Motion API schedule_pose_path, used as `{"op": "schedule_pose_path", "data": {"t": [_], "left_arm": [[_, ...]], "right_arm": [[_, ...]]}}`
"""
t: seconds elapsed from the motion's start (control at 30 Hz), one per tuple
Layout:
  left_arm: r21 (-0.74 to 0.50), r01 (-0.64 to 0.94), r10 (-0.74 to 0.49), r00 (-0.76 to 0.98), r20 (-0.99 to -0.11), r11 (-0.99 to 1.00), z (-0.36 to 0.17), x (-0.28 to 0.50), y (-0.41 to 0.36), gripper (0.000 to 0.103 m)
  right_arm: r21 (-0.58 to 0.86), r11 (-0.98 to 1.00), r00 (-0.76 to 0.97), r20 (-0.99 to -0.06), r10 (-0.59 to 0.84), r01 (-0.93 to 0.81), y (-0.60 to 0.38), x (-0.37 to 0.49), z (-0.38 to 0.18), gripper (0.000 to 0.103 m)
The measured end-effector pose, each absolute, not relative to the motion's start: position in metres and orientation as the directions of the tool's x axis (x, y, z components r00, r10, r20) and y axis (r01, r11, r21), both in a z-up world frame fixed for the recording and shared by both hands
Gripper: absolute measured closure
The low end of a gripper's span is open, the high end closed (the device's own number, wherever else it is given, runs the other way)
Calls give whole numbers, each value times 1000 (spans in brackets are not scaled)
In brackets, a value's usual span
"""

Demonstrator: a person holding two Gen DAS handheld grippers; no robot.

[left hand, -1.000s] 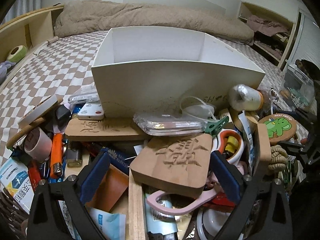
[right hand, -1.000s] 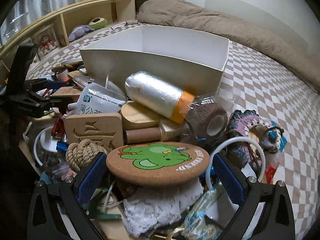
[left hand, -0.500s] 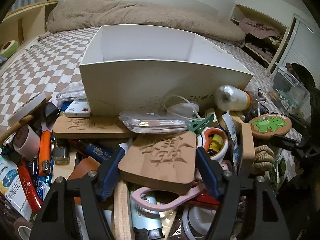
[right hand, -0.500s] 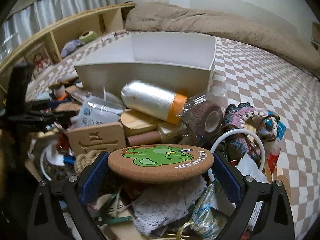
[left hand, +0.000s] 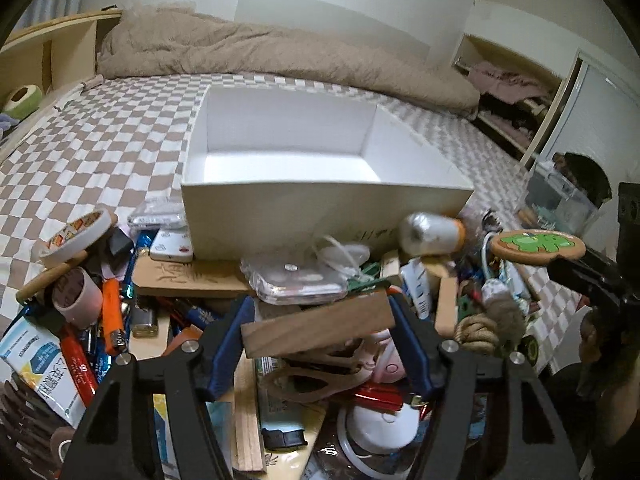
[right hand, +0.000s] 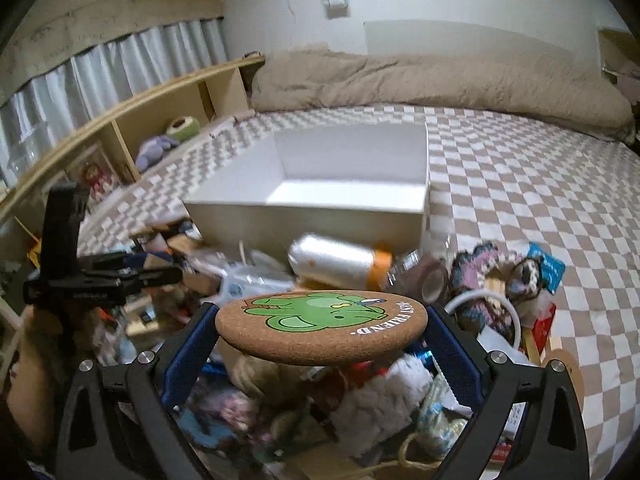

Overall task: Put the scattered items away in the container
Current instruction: 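Grasp the frog-print cork coaster with the right tool while the left tool grasps the carved wooden block, then carry the coaster and block over the white box and release both inside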

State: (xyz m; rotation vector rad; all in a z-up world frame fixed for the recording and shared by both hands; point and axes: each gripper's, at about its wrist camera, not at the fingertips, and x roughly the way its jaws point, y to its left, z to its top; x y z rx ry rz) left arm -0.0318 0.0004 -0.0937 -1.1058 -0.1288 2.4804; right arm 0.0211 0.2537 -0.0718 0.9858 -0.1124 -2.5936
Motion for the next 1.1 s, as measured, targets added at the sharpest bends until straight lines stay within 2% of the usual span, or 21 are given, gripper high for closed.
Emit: {"op": "schedule_pose_path", "data": {"t": [0.43,0.67,0.87,1.1], "left_arm": [[-291,-314,428,-665,-612,-904,-64,-26,-17,36],[-253,-327,413,-706,-575,-911,-31,-37,-10,36],[-221,-293,367,-747,-554,-930,-7,-59,-3,36],[-184,-266,323,-755,-571,-946,-3,-100,8,36]], "right_arm": [[208,-923,-743,-549,-383,323,226,3,-31,3],[213,-929,-764,-530,-369,301,223,-24,-13,3],[254,-928,-748,-551,-371,273,222,-57,-11,3],[264,-939,-673,-656,-341,219,213,-100,-36,3]]}}
